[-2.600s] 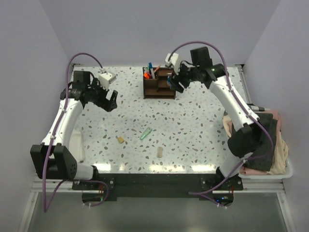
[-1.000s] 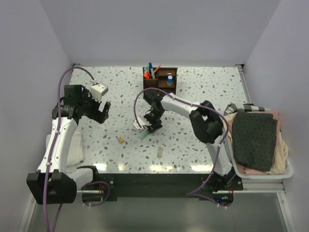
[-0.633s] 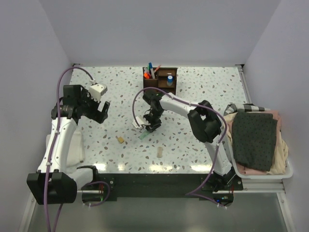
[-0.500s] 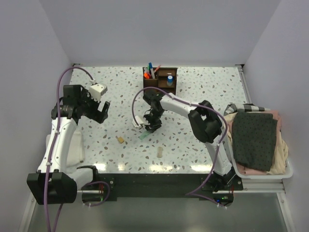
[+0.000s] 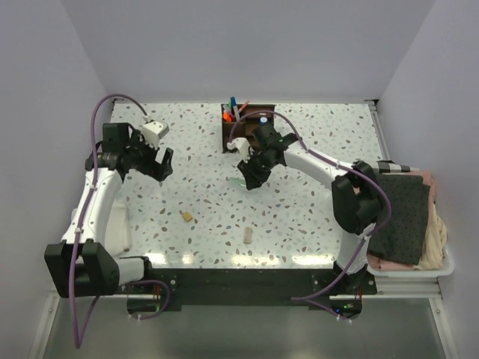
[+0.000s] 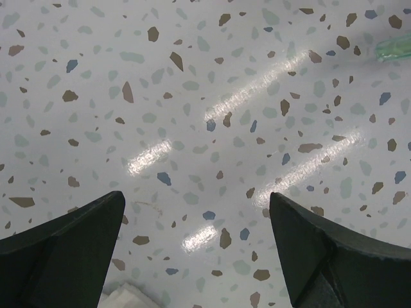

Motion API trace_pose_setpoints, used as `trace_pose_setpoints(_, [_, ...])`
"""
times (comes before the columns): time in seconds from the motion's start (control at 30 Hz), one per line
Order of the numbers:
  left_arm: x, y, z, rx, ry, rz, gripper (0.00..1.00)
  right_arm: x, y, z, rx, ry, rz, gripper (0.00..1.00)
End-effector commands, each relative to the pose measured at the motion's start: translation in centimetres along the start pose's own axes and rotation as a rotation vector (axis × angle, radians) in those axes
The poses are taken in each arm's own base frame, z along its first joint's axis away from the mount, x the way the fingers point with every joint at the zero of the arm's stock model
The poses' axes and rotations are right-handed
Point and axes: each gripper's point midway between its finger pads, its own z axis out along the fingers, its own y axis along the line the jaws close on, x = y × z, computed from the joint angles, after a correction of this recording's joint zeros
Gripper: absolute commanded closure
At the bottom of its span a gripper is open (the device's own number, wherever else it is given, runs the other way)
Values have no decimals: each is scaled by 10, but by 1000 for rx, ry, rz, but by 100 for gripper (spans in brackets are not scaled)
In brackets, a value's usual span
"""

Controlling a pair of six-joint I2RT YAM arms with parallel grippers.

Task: Sort the stationery into containers
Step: Pick up the stationery from the center of the board.

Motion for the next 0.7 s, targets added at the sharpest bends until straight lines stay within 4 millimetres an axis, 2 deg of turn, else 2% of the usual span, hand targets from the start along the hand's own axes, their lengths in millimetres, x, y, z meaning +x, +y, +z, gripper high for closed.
trace_pose_setpoints(0.0, [-45, 11, -1, 5, -122, 22, 0, -21, -28, -22, 262, -85, 220, 100])
trace_pose_setpoints(0.1, [-50, 13, 3, 10, -132, 28, 0, -23, -40, -29, 335, -107, 281, 100])
trace_pose_setpoints(0.27, [-50, 15, 7, 11, -126, 27, 0, -18, -78, -53, 615, -131, 454, 100])
trace_pose_setpoints(0.43, [-45, 15, 9, 3, -129, 15, 0, -18, -96, -63, 671, -162, 567, 100])
trace_pose_setpoints(0.5, [-42, 14, 11, 4, -127, 6, 0, -13, -107, -62, 684, -161, 629, 100])
trace_pose_setpoints(0.67, [-34, 13, 15, 2, -119, -13, 0, -16, -124, -62, 681, -183, 677, 100])
